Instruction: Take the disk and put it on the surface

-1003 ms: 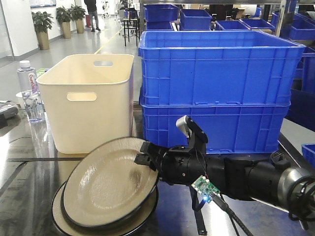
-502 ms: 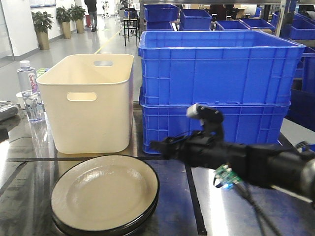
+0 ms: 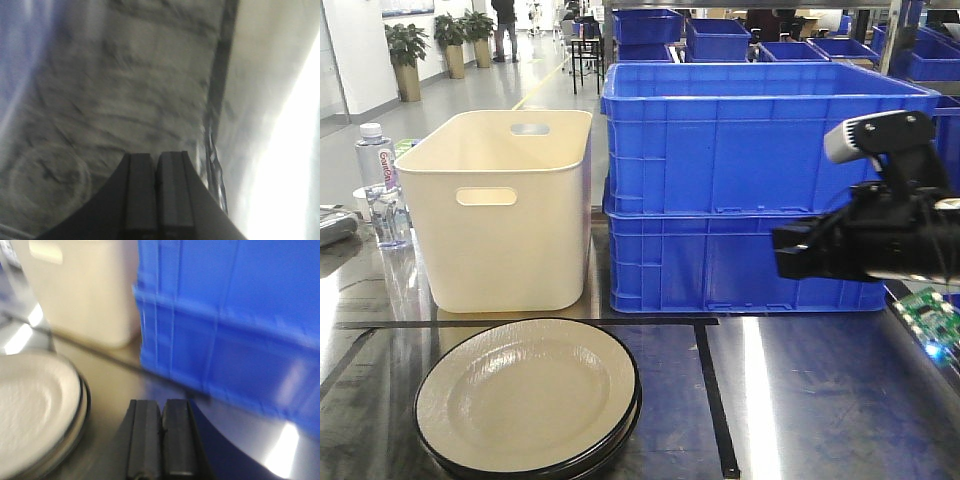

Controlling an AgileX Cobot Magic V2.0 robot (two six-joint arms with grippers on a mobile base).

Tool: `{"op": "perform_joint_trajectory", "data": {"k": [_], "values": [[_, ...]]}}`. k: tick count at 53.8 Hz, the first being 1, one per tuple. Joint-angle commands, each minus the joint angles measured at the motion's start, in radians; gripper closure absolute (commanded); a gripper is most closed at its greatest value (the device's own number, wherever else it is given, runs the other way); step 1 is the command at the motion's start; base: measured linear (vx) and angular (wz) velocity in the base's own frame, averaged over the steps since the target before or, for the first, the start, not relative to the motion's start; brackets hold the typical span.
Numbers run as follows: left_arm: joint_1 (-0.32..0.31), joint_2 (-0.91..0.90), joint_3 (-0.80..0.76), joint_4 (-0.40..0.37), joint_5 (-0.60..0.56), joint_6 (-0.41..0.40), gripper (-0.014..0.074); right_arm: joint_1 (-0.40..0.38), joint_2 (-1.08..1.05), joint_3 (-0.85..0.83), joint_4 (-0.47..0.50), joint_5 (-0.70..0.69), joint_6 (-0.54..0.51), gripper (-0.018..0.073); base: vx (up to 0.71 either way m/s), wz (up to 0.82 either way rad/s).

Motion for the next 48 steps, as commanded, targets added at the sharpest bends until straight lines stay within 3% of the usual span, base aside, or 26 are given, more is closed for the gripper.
{"op": "perform_joint_trajectory", "data": {"k": [1,6,12,19,25,30,35,48], "values": [[-0.012,-0.087,-0.034,0.012,-0.154,-0.032,0.0598,-0.006,-0.084,-0.034,-0.284,0.029,0.286,0.0567,0.0,0.0],[-0.038,-0.158,-0.034,0.01,-0.209,0.019,0.0597,-0.006,-0.14,-0.018,-0.472,0.035,0.407,0.0567,0.0,0.0],[-0.094,-0.25,-0.024,-0.01,-0.231,0.078,0.0597,-0.006,-0.219,0.062,-0.533,-0.064,0.421,0.0567,0.0,0.0],[-0.178,-0.388,0.051,-0.084,-0.307,0.166,0.0597,-0.006,-0.333,0.249,-0.483,-0.271,0.369,0.0567,0.0,0.0],[-0.237,-0.549,0.167,-0.2,-0.33,0.265,0.0597,-0.006,-0.43,0.455,-0.412,-0.498,0.331,0.0566,0.0,0.0],[-0.263,-0.683,0.273,-0.298,-0.324,0.345,0.0597,-0.006,-0.491,0.586,-0.355,-0.692,0.337,0.0566,0.0,0.0],[-0.269,-0.801,0.361,-0.361,-0.317,0.375,0.0597,-0.006,-0.528,0.669,-0.324,-0.85,0.35,0.0566,0.0,0.0],[-0.269,-0.901,0.512,-0.363,-0.343,0.373,0.0597,-0.006,-0.53,0.693,-0.324,-0.898,0.365,0.0566,0.0,0.0]]}}
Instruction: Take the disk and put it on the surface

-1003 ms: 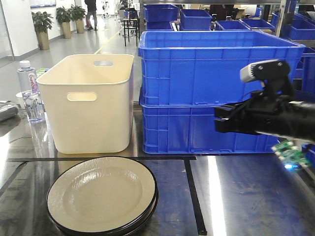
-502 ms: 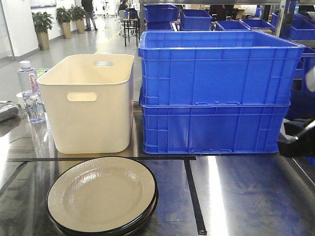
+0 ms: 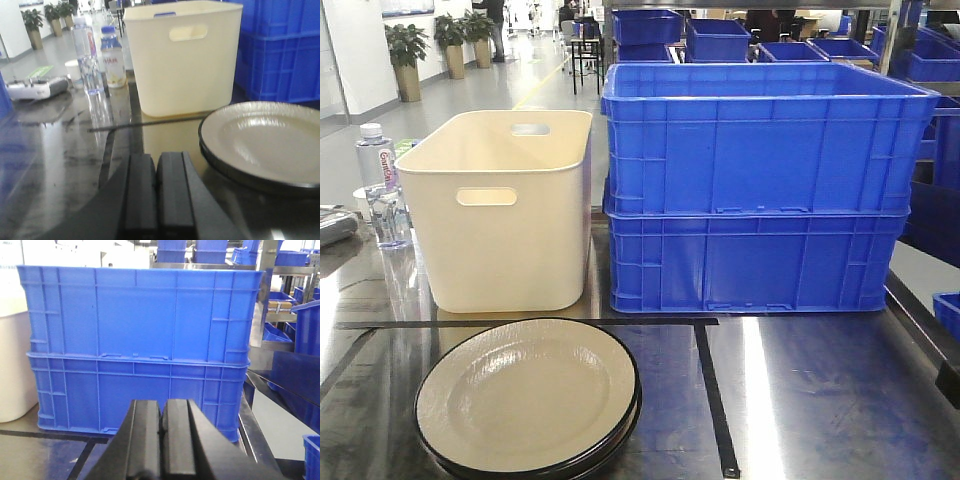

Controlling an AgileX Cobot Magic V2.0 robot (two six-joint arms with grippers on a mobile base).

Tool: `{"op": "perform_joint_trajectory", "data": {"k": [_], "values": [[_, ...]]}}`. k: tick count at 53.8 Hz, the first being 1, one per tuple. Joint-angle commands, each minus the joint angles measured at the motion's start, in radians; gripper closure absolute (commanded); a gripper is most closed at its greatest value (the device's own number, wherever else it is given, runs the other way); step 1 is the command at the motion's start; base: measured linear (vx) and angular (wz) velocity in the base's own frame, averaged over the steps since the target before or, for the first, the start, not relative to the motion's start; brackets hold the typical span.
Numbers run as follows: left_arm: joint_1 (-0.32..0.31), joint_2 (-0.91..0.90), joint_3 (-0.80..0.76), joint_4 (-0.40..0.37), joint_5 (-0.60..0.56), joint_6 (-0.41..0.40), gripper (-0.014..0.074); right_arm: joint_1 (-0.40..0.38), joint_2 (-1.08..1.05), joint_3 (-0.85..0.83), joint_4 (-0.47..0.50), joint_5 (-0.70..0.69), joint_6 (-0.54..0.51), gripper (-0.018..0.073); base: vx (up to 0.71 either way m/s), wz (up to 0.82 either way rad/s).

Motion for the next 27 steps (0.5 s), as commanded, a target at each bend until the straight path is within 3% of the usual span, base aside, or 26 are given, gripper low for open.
{"op": "perform_joint_trajectory", "data": {"k": [1,27], "values": [[-0.009,0.003,0.01,-0.025,-0.095,-0.001,0.0597,-0.003,-0.008,-0.028,-0.004,-0.104,0.0,0.0566,0.0,0.0],[-0.009,0.002,0.017,-0.024,-0.035,-0.01,0.0597,-0.003,-0.008,-0.027,0.002,-0.097,-0.003,0.0566,0.0,0.0]]}}
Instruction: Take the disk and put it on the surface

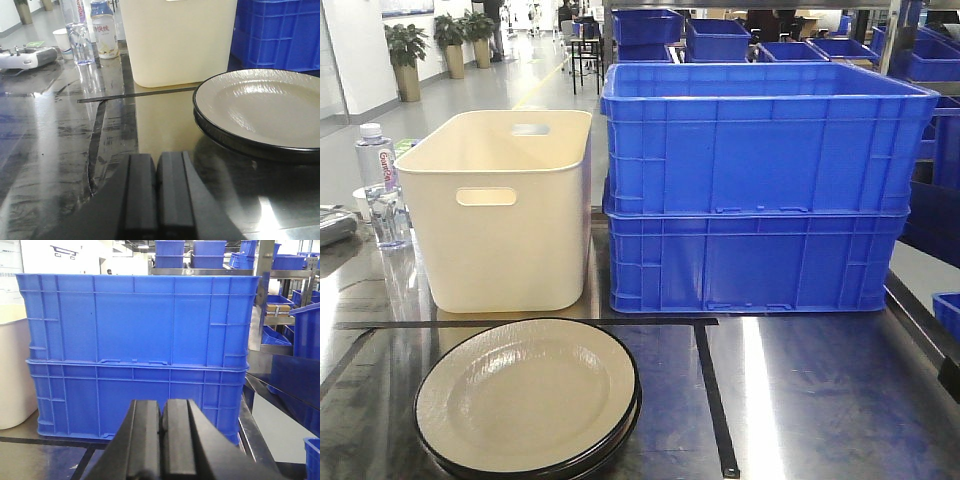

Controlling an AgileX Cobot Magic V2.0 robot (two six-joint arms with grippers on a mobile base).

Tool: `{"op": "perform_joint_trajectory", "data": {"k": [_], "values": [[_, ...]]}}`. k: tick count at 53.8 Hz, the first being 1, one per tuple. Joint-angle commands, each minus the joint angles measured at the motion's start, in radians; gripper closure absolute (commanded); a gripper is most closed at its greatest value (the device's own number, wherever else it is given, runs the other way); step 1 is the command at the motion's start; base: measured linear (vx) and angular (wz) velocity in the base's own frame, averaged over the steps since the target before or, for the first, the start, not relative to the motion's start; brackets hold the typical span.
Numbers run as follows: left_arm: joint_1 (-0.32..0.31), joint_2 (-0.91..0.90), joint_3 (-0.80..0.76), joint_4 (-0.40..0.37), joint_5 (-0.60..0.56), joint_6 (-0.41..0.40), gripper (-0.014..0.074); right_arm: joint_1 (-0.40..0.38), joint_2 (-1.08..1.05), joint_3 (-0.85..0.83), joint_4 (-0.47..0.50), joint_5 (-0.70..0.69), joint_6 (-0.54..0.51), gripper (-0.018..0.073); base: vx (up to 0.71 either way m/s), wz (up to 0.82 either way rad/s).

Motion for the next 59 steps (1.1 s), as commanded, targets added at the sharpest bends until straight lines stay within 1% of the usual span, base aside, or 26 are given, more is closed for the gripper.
{"op": "perform_joint_trajectory", "data": {"k": [1,11,14,15,16,18,22,26,31,37,44,47,49,59], "values": [[-0.009,0.005,-0.026,-0.023,-0.069,-0.009,0.0597,-0.003,-0.008,-0.027,-0.005,-0.085,-0.005,0.0566,0.0,0.0],[-0.009,0.005,-0.026,-0.023,-0.07,-0.009,0.0597,-0.003,-0.008,-0.027,-0.005,-0.085,-0.005,0.0566,0.0,0.0],[-0.009,0.005,-0.026,-0.011,-0.069,-0.009,0.0597,-0.003,-0.008,-0.027,-0.005,-0.085,-0.005,0.0566,0.0,0.0],[-0.009,0.004,-0.026,0.01,-0.069,-0.009,0.0597,-0.003,-0.008,-0.027,-0.005,-0.085,-0.005,0.0566,0.0,0.0],[-0.009,-0.011,-0.026,0.166,-0.081,-0.037,0.0597,-0.003,-0.008,-0.027,-0.005,-0.084,-0.005,0.0566,0.0,0.0],[-0.009,-0.021,-0.023,0.201,-0.08,-0.066,0.0597,-0.003,-0.008,-0.027,-0.005,-0.084,-0.005,0.0566,0.0,0.0],[-0.009,-0.052,0.001,0.241,-0.096,-0.114,0.0597,-0.003,-0.008,-0.027,-0.005,-0.083,-0.005,0.0566,0.0,0.0],[-0.009,-0.093,0.054,0.243,-0.141,-0.129,0.0597,-0.003,-0.008,-0.027,-0.005,-0.083,-0.005,0.0566,0.0,0.0],[-0.009,-0.167,0.171,0.24,-0.228,-0.163,0.0597,-0.003,-0.008,-0.027,-0.005,-0.083,-0.005,0.0566,0.0,0.0],[-0.009,-0.256,0.323,0.242,-0.346,-0.232,0.0597,-0.003,-0.008,-0.027,-0.005,-0.083,-0.005,0.0566,0.0,0.0],[-0.009,-0.344,0.46,0.275,-0.474,-0.307,0.0597,-0.003,-0.008,-0.027,-0.005,-0.083,-0.005,0.0566,0.0,0.0],[-0.009,-0.332,0.449,0.318,-0.428,-0.318,0.0597,-0.003,-0.008,-0.026,-0.005,-0.078,-0.005,0.0566,0.0,0.0],[-0.01,-0.334,0.451,0.349,-0.424,-0.323,0.0597,-0.003,-0.01,-0.026,-0.005,-0.079,-0.005,0.0566,0.0,0.0],[-0.017,-0.334,0.451,0.347,-0.403,-0.324,0.0597,-0.003,-0.009,-0.026,-0.005,-0.075,-0.005,0.0566,0.0,0.0]]}}
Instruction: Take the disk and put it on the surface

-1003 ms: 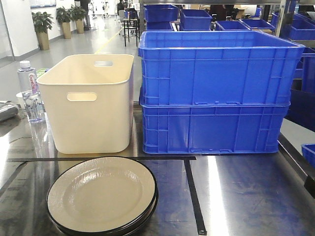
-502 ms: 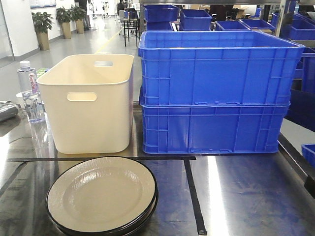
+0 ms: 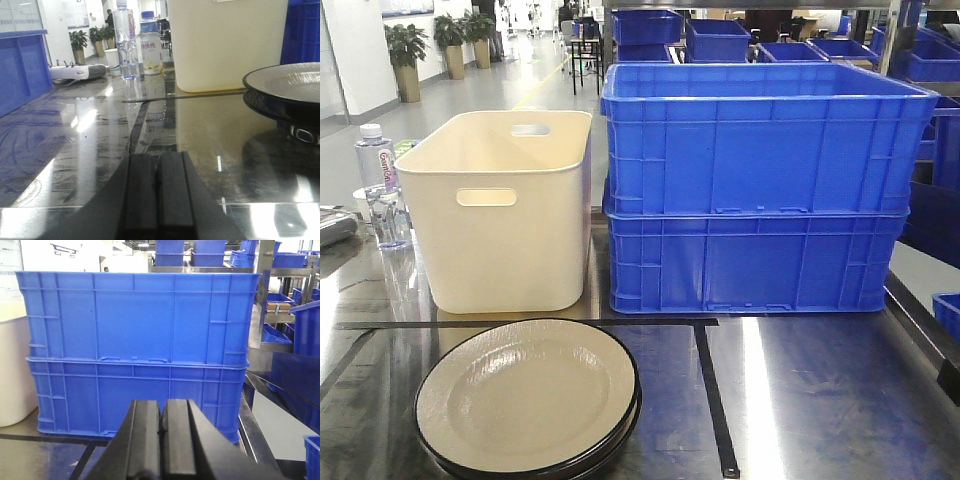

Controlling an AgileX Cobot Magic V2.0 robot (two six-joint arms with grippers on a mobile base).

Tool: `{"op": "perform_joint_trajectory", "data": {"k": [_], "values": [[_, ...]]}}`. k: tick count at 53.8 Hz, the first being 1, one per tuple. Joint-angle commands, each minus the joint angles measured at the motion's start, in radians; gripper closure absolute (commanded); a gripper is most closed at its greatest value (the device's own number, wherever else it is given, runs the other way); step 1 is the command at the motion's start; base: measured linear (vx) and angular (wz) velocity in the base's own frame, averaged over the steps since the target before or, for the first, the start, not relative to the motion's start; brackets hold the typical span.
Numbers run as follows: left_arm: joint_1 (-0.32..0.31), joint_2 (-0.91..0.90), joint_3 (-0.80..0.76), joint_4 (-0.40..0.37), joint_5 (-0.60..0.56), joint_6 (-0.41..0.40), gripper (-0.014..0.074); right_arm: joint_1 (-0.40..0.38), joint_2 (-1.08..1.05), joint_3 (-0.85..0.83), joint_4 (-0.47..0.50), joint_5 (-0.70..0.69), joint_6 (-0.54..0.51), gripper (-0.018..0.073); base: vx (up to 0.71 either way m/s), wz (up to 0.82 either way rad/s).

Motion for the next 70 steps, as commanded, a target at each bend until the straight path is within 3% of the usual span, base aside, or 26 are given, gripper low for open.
{"op": "perform_joint_trajectory", "data": {"k": [1,51,55,61,65,70], "values": [[-0.006,-0.016,0.024,0.005,-0.073,-0.011,0.0597,-0.003,-0.009,-0.03,-0.006,-0.08,-0.005,0.0566,0.0,0.0],[-0.006,-0.016,0.024,0.005,-0.073,-0.011,0.0595,-0.003,-0.009,-0.03,-0.009,-0.064,0.002,0.0566,0.0,0.0],[-0.006,-0.016,0.024,0.005,-0.073,-0.011,0.0595,-0.003,-0.046,-0.028,-0.061,0.04,0.047,0.0566,0.0,0.0],[-0.006,-0.016,0.024,0.005,-0.073,-0.011,0.0595,-0.003,-0.146,0.02,-0.214,0.161,0.174,0.0566,0.0,0.0],[-0.006,-0.016,0.024,0.005,-0.073,-0.011,0.0595,-0.005,-0.234,0.11,-0.285,0.166,0.248,0.0566,0.0,0.0],[-0.006,-0.016,0.024,0.005,-0.073,-0.011,0.0595,-0.005,-0.365,0.254,-0.304,0.15,0.297,0.0566,0.0,0.0]]}}
